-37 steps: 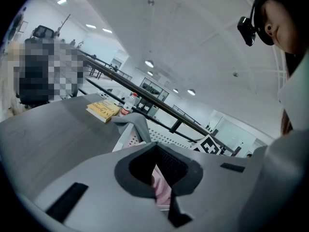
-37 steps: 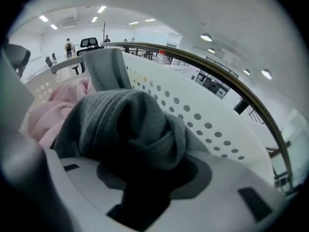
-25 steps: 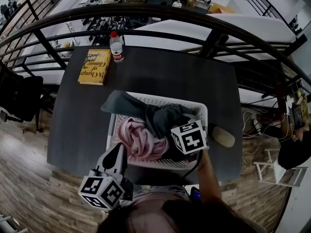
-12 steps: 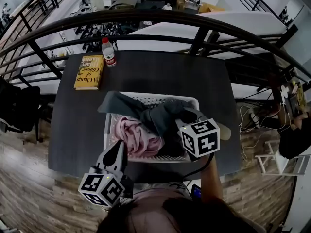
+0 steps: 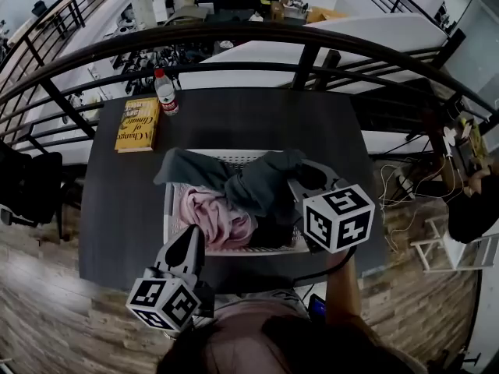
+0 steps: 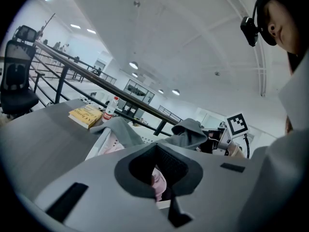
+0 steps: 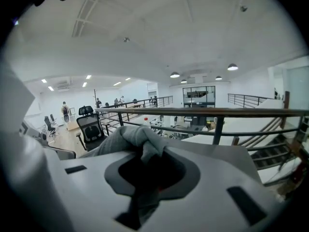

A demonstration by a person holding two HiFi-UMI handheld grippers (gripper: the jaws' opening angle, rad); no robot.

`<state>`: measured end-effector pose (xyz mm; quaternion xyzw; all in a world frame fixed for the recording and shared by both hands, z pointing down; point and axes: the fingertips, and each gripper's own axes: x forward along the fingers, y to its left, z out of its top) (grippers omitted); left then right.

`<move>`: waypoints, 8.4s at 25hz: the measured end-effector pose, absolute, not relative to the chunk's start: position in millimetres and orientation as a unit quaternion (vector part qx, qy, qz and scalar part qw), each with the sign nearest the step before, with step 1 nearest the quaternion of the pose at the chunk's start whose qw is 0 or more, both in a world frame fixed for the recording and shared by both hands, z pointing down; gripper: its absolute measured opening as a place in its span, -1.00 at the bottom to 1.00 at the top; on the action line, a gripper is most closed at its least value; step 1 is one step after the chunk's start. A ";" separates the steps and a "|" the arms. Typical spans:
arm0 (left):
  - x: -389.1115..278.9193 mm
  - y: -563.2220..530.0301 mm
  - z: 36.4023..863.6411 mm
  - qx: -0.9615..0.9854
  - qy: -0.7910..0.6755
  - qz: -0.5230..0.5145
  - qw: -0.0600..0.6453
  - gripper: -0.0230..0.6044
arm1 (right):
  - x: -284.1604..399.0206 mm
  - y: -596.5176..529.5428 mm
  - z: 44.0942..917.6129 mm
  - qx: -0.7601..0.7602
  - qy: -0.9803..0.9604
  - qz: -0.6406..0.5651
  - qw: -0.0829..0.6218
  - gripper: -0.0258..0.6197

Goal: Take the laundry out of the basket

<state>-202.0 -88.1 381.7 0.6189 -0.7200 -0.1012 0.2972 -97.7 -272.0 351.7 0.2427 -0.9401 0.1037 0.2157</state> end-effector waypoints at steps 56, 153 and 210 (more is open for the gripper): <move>-103.1 -136.0 366.7 0.723 -0.623 -0.061 0.292 -0.93 | 175.0 -311.1 63.6 0.535 -0.835 -0.118 -0.043 -0.72; -65.8 -166.0 384.3 0.746 -0.585 -0.018 0.317 -0.93 | 205.5 -339.8 461.4 0.524 -0.804 0.149 0.240 -0.14; -158.9 61.9 372.2 0.694 -0.660 -0.085 0.276 -0.93 | 10.9 -81.6 385.7 0.374 -0.912 0.120 0.117 -0.81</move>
